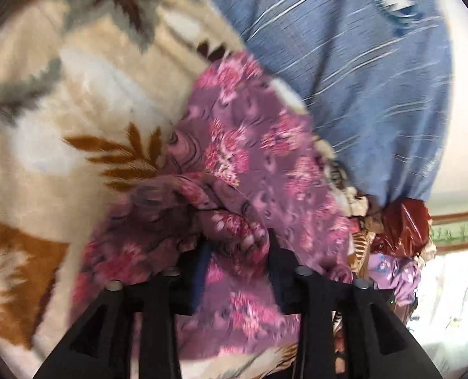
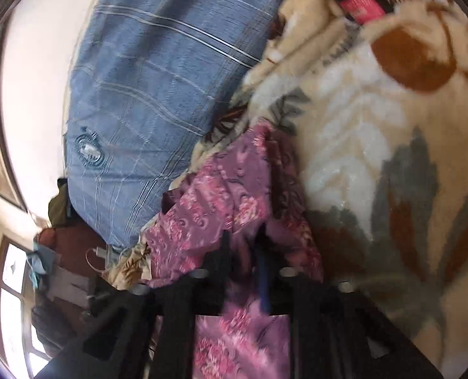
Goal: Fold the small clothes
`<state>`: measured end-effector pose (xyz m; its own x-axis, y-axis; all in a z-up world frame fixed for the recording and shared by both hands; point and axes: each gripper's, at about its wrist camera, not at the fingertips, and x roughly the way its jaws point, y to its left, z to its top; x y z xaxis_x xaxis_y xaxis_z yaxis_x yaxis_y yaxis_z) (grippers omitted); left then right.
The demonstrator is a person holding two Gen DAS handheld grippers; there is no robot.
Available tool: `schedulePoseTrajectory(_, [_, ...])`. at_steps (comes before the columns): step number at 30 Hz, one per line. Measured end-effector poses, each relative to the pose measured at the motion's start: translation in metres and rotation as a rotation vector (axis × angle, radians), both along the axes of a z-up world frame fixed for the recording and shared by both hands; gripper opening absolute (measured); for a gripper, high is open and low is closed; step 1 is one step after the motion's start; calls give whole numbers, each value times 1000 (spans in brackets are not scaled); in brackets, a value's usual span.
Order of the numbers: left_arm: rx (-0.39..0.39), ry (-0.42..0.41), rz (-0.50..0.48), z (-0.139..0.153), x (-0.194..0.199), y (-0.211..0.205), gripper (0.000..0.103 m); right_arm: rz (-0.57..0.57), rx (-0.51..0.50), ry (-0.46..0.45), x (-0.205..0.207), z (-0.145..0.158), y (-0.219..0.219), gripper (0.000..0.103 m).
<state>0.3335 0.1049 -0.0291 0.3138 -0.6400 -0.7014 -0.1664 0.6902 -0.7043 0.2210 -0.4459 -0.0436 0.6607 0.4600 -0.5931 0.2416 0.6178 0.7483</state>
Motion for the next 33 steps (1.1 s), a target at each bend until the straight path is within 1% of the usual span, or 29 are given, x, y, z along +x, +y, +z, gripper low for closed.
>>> schedulePoseTrajectory(1, [9,-23,6,7,-7,4,51,5,-22,-31,-7,11,-1,36])
schedulePoseTrajectory(2, [19,-42,10,13,-14,8,54,8,-35,-46,-12,19,-3,36])
schedulePoseTrajectory(3, [21,-62,3,19,-24,11,54,13,-43,-60,-16,26,-4,37])
schedulePoseTrajectory(5, [22,-76,-17,24,-34,9,56,23,-53,-84,-21,34,-3,44])
schedulePoseTrajectory(6, [30,-82,-28,25,-38,5,56,22,-66,-82,-21,37,-1,51])
schedulePoseTrajectory(7, [42,-85,-35,26,-38,3,57,22,-103,-63,-19,37,2,55])
schedulePoseTrajectory(8, [56,-83,-45,24,-39,-5,57,31,-130,-46,-16,37,6,55])
schedulePoseTrajectory(9, [53,-75,-45,21,-37,-8,57,39,-148,-38,-11,36,9,55])
schedulePoseTrajectory(10, [38,-62,-49,15,-37,-13,57,54,-197,-26,-7,35,15,55])
schedulePoseTrajectory(12, [-1,-28,-71,4,-41,-21,57,86,-239,-18,-4,34,24,55])
schedulePoseTrajectory(13, [-14,-24,-84,-1,-41,-28,57,100,-210,-18,-3,32,28,55])
schedulePoseTrajectory(15, [-4,-29,-88,-10,-36,-38,57,110,-112,-28,-3,26,29,56])
schedulePoseTrajectory(16, [1,-26,-81,-13,-33,-41,57,111,-94,-17,0,24,31,58])
schedulePoseTrajectory(18, [11,-6,-64,-23,-17,-48,56,108,-70,43,11,14,32,58])
schedulePoseTrajectory(19, [17,11,-56,-26,-8,-51,55,113,-30,63,17,8,31,57])
schedulePoseTrajectory(20, [7,16,-53,-25,1,-52,55,116,7,56,23,6,30,52])
schedulePoseTrajectory(21, [-9,7,-50,-20,11,-52,55,115,41,31,29,7,28,41])
schedulePoseTrajectory(22, [-14,-10,-41,-13,20,-52,55,100,69,1,35,11,24,39])
schedulePoseTrajectory(23, [-8,-45,-24,2,32,-50,55,65,87,-33,39,15,17,40])
schedulePoseTrajectory(24, [4,-70,-14,11,41,-48,56,19,86,-61,43,18,10,40])
schedulePoseTrajectory(25, [26,-89,-1,20,49,-44,57,-18,64,-69,47,20,3,40])
schedulePoseTrajectory(27, [60,-87,15,32,69,-33,57,-60,-9,-35,52,21,-6,41])
schedulePoseTrajectory(28, [76,-80,14,34,76,-28,57,-56,-32,-25,51,22,-8,41])
schedulePoseTrajectory(29, [113,-77,9,36,80,-21,57,-43,-50,-23,48,23,-8,41])
schedulePoseTrajectory(30, [140,-81,-4,36,81,-18,57,-30,-78,-22,43,24,-7,45])
schedulePoseTrajectory(31, [174,-90,-24,35,80,-16,57,-21,-121,-19,38,25,-7,52])
schedulePoseTrajectory(32, [209,-103,-52,33,76,-14,59,-13,-173,-17,34,28,-4,54])
schedulePoseTrajectory(33, [228,-112,-76,29,72,-14,59,-5,-224,-12,31,28,-4,57])
